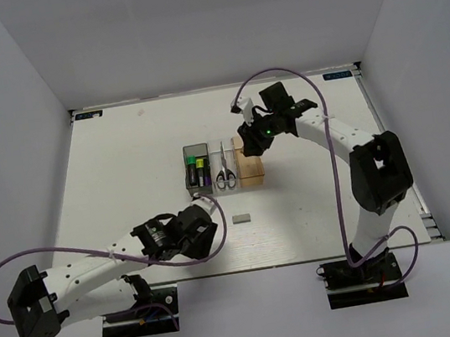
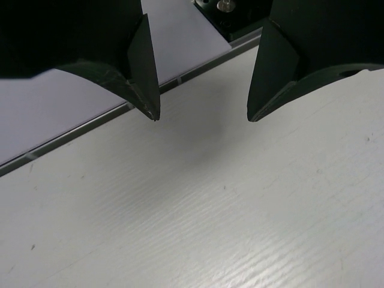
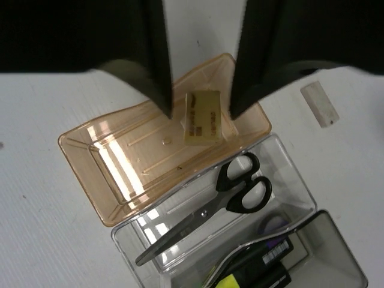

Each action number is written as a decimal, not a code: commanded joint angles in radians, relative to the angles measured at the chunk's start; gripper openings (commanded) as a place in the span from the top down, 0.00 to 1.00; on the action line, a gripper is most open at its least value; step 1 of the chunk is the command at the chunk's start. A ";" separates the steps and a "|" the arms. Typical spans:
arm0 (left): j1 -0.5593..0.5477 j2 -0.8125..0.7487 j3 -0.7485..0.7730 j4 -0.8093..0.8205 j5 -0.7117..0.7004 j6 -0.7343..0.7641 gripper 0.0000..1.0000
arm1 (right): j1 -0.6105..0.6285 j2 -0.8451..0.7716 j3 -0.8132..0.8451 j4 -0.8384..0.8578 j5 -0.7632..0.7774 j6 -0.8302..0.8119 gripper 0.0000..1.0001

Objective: Sort the stationery into containers
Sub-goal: Place the stationery in the storage box, then pick up the stationery from the center of the board.

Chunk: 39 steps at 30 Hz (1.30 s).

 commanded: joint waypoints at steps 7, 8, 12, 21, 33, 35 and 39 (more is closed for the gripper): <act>-0.011 0.174 0.142 0.177 0.017 0.093 0.40 | 0.006 -0.024 0.012 -0.008 0.009 0.044 0.52; -0.009 0.212 0.149 0.184 0.020 0.096 0.57 | 0.005 -0.038 0.012 -0.011 0.006 0.047 0.65; -0.012 0.321 0.234 0.210 0.017 0.090 0.77 | -0.006 -0.122 -0.034 -0.012 0.133 0.101 1.00; -0.020 0.595 0.420 0.240 0.002 0.051 0.26 | -0.083 -0.459 -0.416 0.055 0.382 0.179 0.60; 0.029 0.746 0.538 0.176 0.127 0.423 0.36 | -0.213 -0.662 -0.597 0.081 0.277 0.196 0.56; 0.044 0.761 0.552 0.162 0.129 0.458 0.36 | -0.235 -0.665 -0.599 0.077 0.267 0.199 0.56; 0.060 0.798 0.576 0.162 0.143 0.510 0.36 | -0.258 -0.670 -0.605 0.071 0.221 0.207 0.56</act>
